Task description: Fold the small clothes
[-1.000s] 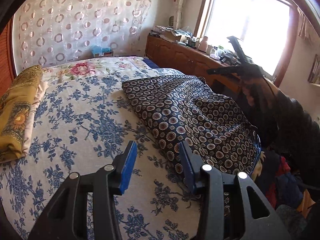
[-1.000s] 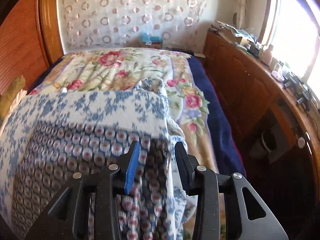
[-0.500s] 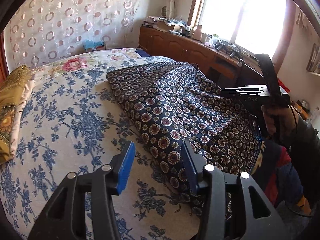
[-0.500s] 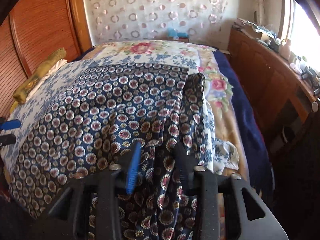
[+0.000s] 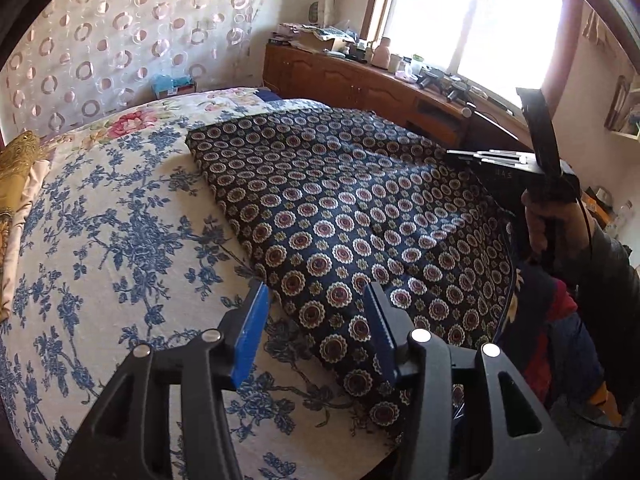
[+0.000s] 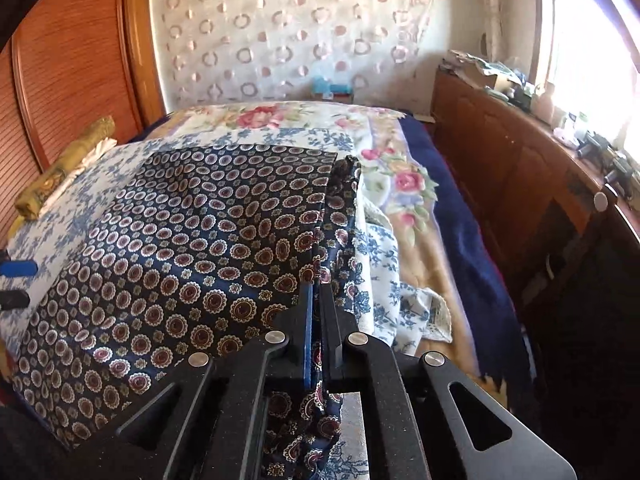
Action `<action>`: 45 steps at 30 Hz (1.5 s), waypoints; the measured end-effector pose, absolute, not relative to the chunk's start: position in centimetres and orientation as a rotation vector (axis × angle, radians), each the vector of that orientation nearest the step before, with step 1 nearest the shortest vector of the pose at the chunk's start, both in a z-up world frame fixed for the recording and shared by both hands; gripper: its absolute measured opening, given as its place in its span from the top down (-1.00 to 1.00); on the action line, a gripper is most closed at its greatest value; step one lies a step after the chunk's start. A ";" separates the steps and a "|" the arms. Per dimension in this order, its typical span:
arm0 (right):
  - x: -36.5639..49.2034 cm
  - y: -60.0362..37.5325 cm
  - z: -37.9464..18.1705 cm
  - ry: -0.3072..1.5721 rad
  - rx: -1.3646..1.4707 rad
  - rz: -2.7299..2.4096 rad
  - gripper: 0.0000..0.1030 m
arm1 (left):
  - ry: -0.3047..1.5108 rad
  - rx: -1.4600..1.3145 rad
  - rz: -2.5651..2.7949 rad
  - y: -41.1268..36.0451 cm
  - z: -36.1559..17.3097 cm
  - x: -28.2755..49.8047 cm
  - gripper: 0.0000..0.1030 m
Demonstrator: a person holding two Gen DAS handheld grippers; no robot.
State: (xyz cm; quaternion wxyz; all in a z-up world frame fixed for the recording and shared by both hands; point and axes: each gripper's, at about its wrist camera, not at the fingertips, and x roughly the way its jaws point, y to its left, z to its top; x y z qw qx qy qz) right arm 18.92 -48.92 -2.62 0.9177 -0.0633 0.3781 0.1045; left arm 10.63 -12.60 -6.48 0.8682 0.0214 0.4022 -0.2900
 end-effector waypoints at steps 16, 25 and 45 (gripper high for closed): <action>11.9 -50.4 -2.2 0.715 -0.085 0.121 -0.06 | 0.883 0.026 -0.581 -12.1 -8.2 9.0 0.07; 9.9 -50.9 -4.6 0.790 -0.066 0.111 -0.06 | 0.927 0.018 -0.653 -12.4 -9.0 6.8 0.07; 8.4 -44.4 -0.5 0.700 -0.099 0.311 -0.15 | 0.753 -0.027 -0.712 -13.8 -3.3 8.9 1.00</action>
